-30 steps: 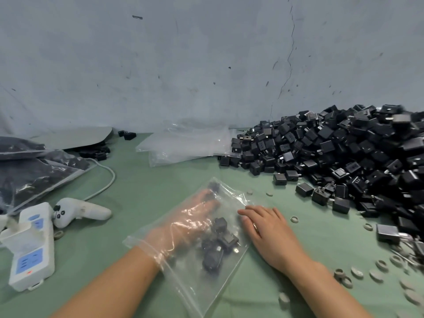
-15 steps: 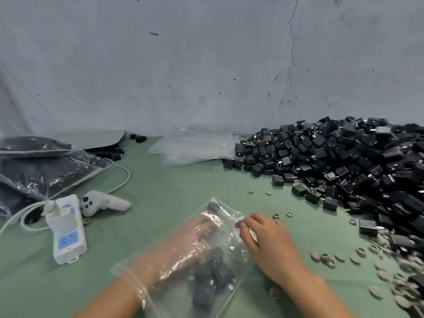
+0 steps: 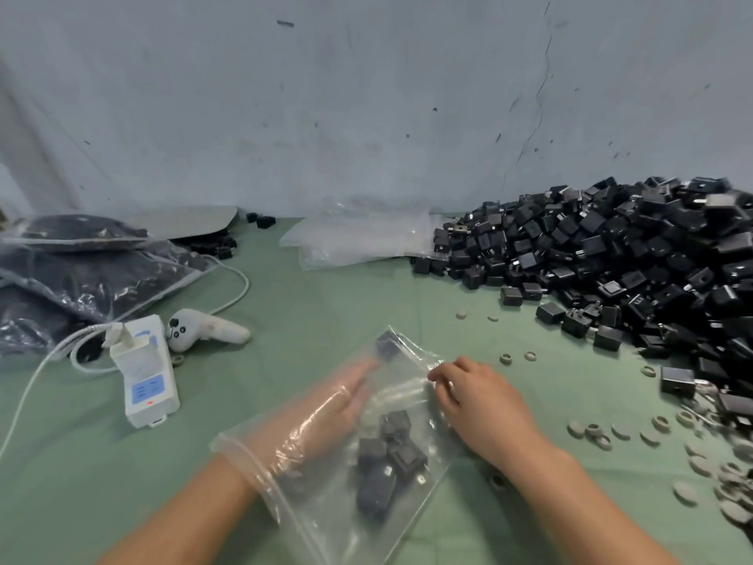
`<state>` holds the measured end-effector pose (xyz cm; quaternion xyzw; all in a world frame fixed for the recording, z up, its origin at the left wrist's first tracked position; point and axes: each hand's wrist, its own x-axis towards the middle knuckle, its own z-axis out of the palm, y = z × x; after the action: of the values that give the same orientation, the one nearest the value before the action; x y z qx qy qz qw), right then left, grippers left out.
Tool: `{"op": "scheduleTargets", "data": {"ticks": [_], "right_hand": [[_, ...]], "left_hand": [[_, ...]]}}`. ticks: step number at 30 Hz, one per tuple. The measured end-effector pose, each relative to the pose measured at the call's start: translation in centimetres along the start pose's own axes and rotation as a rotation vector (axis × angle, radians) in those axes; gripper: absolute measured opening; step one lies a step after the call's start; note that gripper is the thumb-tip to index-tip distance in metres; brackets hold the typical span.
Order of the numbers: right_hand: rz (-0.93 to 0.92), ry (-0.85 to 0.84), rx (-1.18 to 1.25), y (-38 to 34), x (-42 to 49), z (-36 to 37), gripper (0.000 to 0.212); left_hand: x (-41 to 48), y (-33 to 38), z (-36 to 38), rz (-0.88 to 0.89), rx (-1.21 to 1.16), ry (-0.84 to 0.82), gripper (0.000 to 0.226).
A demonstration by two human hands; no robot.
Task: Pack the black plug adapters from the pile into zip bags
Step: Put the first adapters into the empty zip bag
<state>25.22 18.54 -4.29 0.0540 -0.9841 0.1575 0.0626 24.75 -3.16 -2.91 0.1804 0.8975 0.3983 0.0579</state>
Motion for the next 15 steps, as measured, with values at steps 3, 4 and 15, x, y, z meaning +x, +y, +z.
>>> {"op": "scheduleTargets", "data": {"ticks": [3,4,15], "right_hand": [[0.001,-0.022,0.003,-0.5,0.0,0.0,0.033],[-0.003,-0.024,-0.002,-0.7,-0.1,0.1,0.033],[0.024,-0.005,-0.032,-0.9,0.2,0.0,0.036]], "left_hand": [[-0.8,-1.0,-0.1,0.081,0.061,0.014,0.052],[-1.5,-0.8,-0.3,0.153,0.159,-0.029,0.049],[-2.4,-0.2,1.7,0.088,-0.166,0.373,0.028]]}}
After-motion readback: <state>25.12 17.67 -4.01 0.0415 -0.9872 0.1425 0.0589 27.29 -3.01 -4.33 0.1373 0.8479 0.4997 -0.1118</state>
